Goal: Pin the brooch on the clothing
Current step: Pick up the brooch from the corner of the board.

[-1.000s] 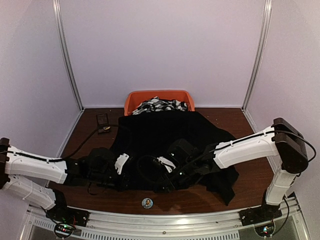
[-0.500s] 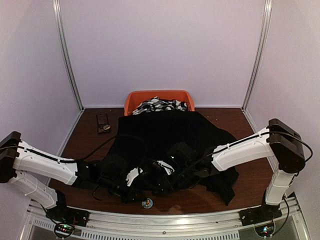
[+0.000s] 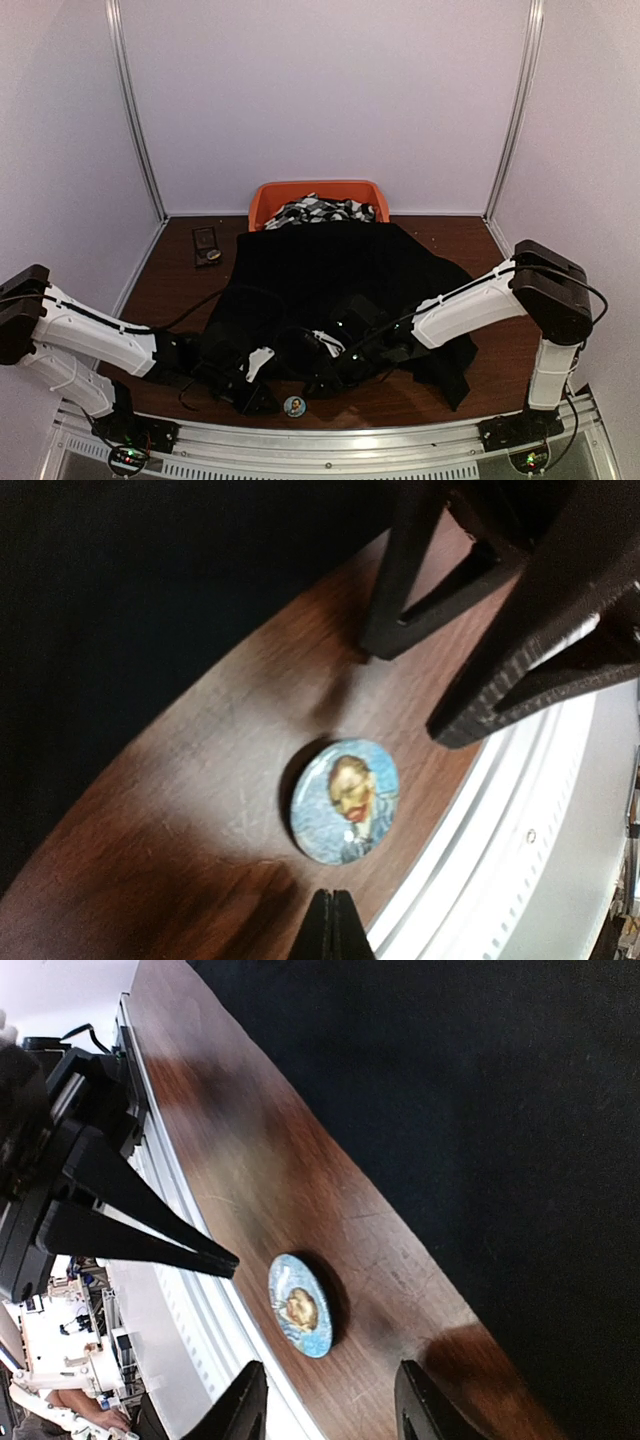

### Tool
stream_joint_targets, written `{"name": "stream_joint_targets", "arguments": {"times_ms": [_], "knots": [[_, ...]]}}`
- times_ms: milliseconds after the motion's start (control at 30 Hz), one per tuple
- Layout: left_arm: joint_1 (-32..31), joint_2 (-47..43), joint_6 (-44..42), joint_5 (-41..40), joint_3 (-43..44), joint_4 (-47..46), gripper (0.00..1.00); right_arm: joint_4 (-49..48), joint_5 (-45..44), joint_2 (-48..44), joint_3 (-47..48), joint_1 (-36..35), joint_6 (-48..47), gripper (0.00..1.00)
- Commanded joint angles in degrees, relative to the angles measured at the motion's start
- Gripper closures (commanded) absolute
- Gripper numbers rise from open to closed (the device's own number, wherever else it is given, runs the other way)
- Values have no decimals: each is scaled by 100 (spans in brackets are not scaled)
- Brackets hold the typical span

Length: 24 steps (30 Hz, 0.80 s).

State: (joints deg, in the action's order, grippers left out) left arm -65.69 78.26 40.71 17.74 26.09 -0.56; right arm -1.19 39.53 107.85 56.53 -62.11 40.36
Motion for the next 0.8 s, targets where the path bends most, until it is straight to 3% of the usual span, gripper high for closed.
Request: {"name": "stream_joint_targets", "arguments": {"times_ms": [0, 767], "knots": [[-21, 201, 257, -142, -118, -469, 100, -244, 202, 205, 42, -34, 150, 56], [-23, 507, 217, -84, 245, -565, 100, -451, 301, 628, 168, -267, 227, 57]]}}
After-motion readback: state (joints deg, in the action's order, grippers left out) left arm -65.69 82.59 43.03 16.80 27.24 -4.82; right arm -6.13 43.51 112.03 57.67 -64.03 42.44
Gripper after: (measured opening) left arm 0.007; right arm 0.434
